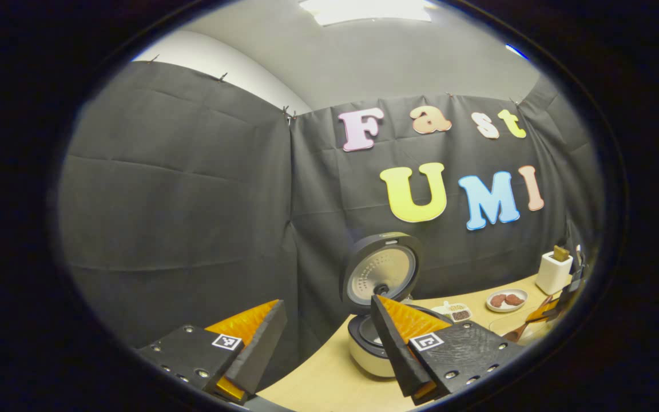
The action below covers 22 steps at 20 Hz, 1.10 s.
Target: Close the left gripper, press the button to open the rice cooker; take a wooden spoon from the chopstick holder with the right hand, scoop a spoonful of rice and pour it into the rice cooker, then put the wooden spoon back into the chopstick holder.
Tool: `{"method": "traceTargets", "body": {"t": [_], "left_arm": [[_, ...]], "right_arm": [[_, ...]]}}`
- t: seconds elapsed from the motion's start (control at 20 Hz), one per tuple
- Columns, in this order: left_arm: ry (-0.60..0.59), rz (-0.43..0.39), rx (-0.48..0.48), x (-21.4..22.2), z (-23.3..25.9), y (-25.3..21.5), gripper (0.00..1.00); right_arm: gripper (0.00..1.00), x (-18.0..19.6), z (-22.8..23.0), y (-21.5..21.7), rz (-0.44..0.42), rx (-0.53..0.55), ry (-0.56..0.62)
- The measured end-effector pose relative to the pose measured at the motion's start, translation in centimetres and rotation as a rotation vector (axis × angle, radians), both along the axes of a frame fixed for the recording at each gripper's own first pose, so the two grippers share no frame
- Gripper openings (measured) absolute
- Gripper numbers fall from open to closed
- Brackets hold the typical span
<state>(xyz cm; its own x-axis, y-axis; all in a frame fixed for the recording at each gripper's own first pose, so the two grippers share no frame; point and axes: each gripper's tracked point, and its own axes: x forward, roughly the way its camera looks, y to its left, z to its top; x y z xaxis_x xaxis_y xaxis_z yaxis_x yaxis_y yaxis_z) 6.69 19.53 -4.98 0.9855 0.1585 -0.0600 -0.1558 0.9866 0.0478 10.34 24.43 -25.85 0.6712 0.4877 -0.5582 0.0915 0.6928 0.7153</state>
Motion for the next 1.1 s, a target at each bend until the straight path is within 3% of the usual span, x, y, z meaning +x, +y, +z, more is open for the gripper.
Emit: {"method": "traceTargets", "body": {"t": [0.6,0.75,0.8,0.85,1.0,1.1], "left_arm": [[-0.009,-0.016,-0.015,0.3,0.3,-0.7,0.90],[-0.009,-0.004,-0.024,0.3,0.2,0.1,0.86],[-0.009,0.000,-0.028,0.2,0.1,0.4,0.90],[-0.008,0.005,-0.031,0.2,-0.1,0.7,0.86],[-0.003,0.021,-0.036,-0.1,-0.7,1.6,0.90],[-0.003,0.033,-0.040,-0.3,-0.6,2.3,0.87]], "right_arm": [[0.11,1.7,6.0,0.1,-0.095,0.291,0.022],[0.11,2.5,7.6,1.1,-0.096,0.332,0.015],[0.11,2.7,8.1,1.6,-0.095,0.344,0.010],[0.11,2.9,8.6,2.2,-0.092,0.355,0.006],[0.11,3.7,9.9,4.1,-0.076,0.389,0.000],[0.11,4.0,10.7,5.4,-0.057,0.401,-0.004]]}}
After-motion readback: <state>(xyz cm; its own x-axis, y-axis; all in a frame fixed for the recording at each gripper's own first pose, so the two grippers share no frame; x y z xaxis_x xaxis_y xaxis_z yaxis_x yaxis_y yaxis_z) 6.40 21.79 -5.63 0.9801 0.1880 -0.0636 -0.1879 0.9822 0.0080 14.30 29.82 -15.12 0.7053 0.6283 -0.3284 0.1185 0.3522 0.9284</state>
